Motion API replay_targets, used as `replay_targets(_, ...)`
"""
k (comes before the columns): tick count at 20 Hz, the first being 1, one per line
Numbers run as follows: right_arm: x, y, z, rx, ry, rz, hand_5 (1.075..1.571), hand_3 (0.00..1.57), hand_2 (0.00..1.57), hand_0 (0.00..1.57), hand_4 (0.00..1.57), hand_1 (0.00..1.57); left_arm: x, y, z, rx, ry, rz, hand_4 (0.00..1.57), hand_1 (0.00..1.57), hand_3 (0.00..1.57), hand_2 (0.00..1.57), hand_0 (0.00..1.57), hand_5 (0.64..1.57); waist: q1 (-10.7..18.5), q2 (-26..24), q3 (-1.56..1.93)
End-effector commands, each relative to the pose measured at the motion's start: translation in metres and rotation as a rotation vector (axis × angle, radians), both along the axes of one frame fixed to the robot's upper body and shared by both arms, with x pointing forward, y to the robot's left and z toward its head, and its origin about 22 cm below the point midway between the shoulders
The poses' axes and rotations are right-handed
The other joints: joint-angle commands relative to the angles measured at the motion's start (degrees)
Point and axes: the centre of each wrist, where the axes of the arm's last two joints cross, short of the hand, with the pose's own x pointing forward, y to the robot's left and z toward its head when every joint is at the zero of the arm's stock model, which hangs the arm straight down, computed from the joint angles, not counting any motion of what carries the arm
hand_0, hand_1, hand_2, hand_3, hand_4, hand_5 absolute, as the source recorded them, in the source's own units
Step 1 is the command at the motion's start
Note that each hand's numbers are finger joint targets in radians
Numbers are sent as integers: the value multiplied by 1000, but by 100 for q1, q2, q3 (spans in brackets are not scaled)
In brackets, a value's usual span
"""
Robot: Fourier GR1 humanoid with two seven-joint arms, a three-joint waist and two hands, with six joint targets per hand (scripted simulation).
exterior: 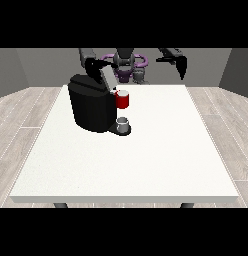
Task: Insert the coffee pod into the coffee machine and close the lid
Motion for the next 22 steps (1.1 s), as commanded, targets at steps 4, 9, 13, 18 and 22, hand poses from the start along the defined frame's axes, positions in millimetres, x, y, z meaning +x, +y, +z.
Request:
replay_targets(4,9,5,2,-2,5,47,1571,0,0,0,0,0,1,3,-4,-1,-32,13,0,0,0,0,0,1571,-54,241,20)
replay_targets(9,11,35,9,-58,-8,103,1571,0,0,0,154,0,7,9,-7,-24,-30,36,0,0,0,0,0,1571,-119,254,19)
replay_targets(13,20,51,37,-109,-40,110,1571,0,0,0,61,0,7,17,-12,9,-9,52,158,0,0,0,0,1571,-75,216,18)
replay_targets(18,20,54,24,-143,-49,110,1571,0,0,0,124,0,6,9,-4,4,-7,34,121,0,0,0,0,1571,57,138,20)
replay_targets(22,21,67,25,-134,-46,88,1571,0,0,0,116,0,2,11,-2,2,21,-13,154,0,0,0,0,1571,133,34,20)
